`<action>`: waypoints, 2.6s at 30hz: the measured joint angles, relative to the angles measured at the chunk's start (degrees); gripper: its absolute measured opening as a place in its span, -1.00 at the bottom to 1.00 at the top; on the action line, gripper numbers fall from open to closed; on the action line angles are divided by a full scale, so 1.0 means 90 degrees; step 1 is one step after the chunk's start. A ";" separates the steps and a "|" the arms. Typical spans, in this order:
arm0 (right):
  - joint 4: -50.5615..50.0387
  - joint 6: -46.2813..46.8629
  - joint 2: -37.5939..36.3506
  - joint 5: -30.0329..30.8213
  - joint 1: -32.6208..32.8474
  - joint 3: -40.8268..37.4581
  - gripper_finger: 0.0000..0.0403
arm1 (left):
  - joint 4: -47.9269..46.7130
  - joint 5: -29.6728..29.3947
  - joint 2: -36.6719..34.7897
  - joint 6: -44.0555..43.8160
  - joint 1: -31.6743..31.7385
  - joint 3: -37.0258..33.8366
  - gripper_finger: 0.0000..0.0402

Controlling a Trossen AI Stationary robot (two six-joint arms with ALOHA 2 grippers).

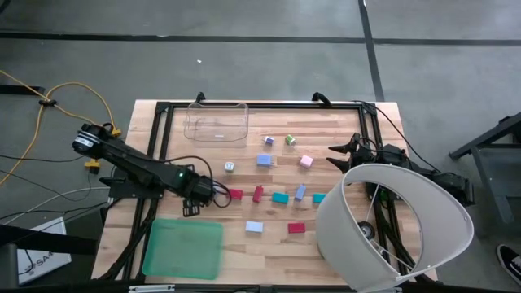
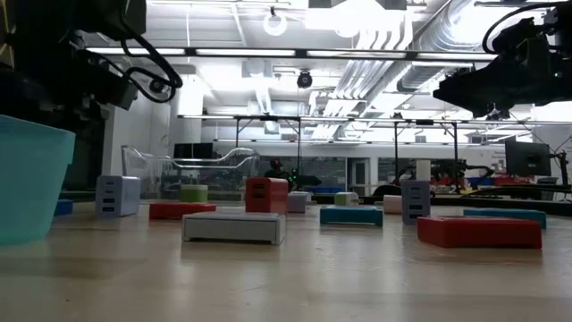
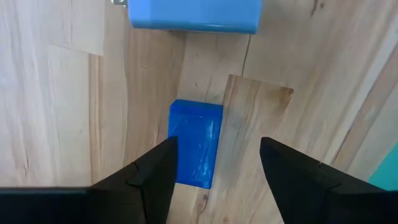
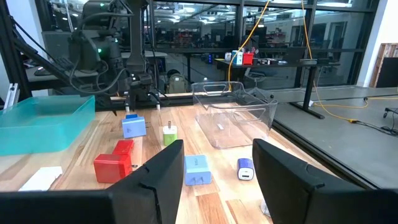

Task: Pick & Place Office items
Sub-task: Put the blue digital clock into the green bin

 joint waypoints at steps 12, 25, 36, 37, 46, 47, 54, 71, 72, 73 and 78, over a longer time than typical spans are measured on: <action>0.0000 0.0000 -0.0001 -0.0001 0.0001 -0.0002 -0.11 | 0.0036 -0.0121 0.0124 0.0335 0.0377 -0.0087 0.34; 0.0022 0.0000 0.0001 -0.0002 -0.0002 -0.0002 -0.11 | 0.0235 -0.0038 0.0812 0.1030 0.0663 -0.0090 0.34; 0.0034 -0.0002 0.0002 -0.0003 0.0001 -0.0002 -0.11 | 0.0243 0.0236 0.1134 0.1060 0.0656 -0.0090 0.34; 0.0034 0.0000 0.0002 -0.0002 -0.0002 -0.0001 -0.11 | 0.0249 0.0236 0.1138 0.1106 0.0655 -0.0090 0.34; 0.0039 0.0000 0.0000 -0.0004 -0.0001 0.0000 -0.11 | 0.0303 0.0166 0.1149 0.1256 0.0653 -0.0095 0.25; 0.0039 0.0000 0.0000 -0.0003 0.0000 0.0000 -0.11 | 0.0307 0.0166 0.1149 0.1256 0.0653 -0.0095 0.23; 0.0041 -0.0001 0.0001 -0.0003 0.0000 0.0000 -0.11 | 0.0308 0.0154 0.1149 0.1256 0.0653 -0.0095 0.00; 0.0046 0.0000 -0.0001 -0.0002 0.0000 0.0000 -0.11 | 0.0304 0.0149 0.1144 0.1239 0.0653 -0.0095 -0.22; 0.0046 0.0000 0.0002 -0.0002 -0.0002 -0.0002 -0.11 | 0.0304 0.0149 0.1144 0.1236 0.0653 -0.0095 -0.22; 0.0046 0.0000 0.0000 -0.0002 -0.0002 -0.0002 -0.11 | 0.0304 0.0149 0.1144 0.1227 0.0653 -0.0095 -0.22; 0.0046 0.0000 0.0000 -0.0002 -0.0002 -0.0002 -0.11 | 0.0301 0.0151 0.1144 0.1222 0.0653 -0.0095 -0.22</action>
